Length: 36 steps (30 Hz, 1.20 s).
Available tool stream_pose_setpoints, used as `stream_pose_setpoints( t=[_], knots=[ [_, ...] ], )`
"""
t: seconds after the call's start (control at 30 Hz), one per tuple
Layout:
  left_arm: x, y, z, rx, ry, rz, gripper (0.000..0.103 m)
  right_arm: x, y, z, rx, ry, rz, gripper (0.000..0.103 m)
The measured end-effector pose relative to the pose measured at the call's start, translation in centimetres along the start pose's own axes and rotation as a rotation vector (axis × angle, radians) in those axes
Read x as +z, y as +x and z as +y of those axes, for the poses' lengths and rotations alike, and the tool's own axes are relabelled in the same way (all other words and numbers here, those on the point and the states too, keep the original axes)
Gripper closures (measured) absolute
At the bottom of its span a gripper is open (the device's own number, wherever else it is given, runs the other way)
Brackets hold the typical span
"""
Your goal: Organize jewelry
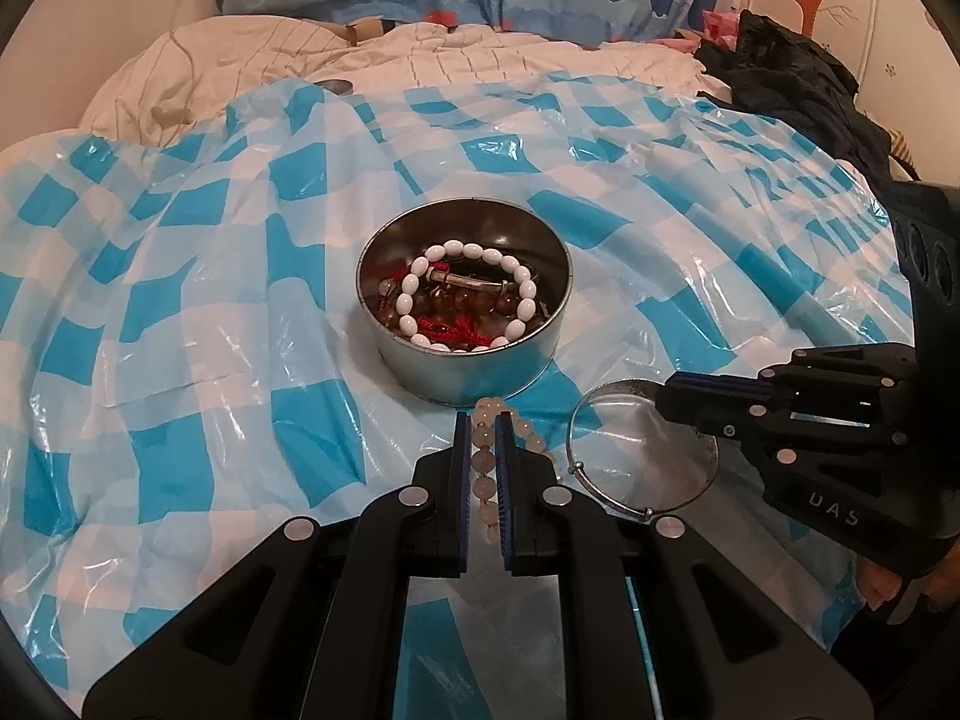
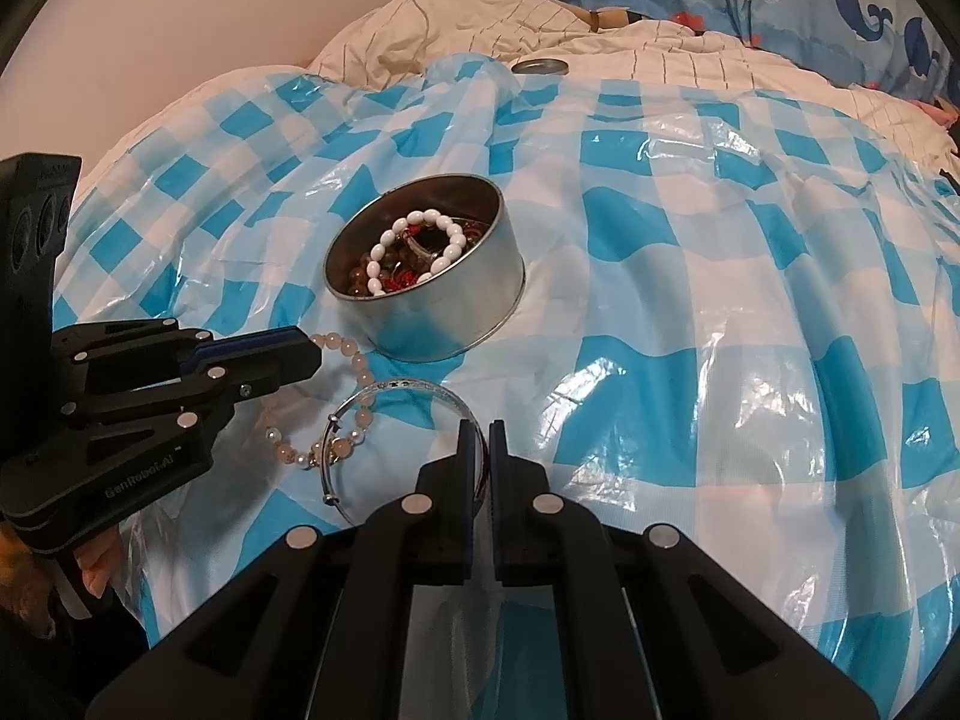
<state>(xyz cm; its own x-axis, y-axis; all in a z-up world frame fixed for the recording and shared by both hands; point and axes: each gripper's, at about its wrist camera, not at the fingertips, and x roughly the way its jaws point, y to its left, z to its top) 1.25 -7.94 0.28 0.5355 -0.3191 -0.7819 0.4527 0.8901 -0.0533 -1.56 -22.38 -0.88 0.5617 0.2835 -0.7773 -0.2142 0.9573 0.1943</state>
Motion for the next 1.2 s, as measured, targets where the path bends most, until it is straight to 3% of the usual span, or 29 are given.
stream_pose_setpoints(
  t=[0.7,1.2],
  knots=[
    [1.1,-0.4,-0.3,-0.021,0.003,-0.029,0.096,0.6,-0.9,-2.1,-0.025,0.079,-0.051,0.098],
    [1.3,-1.5,-1.4,-0.02,0.047,-0.057,0.096,1.0,-2.1,-1.6,-0.014,0.062,-0.116,0.098]
  ],
)
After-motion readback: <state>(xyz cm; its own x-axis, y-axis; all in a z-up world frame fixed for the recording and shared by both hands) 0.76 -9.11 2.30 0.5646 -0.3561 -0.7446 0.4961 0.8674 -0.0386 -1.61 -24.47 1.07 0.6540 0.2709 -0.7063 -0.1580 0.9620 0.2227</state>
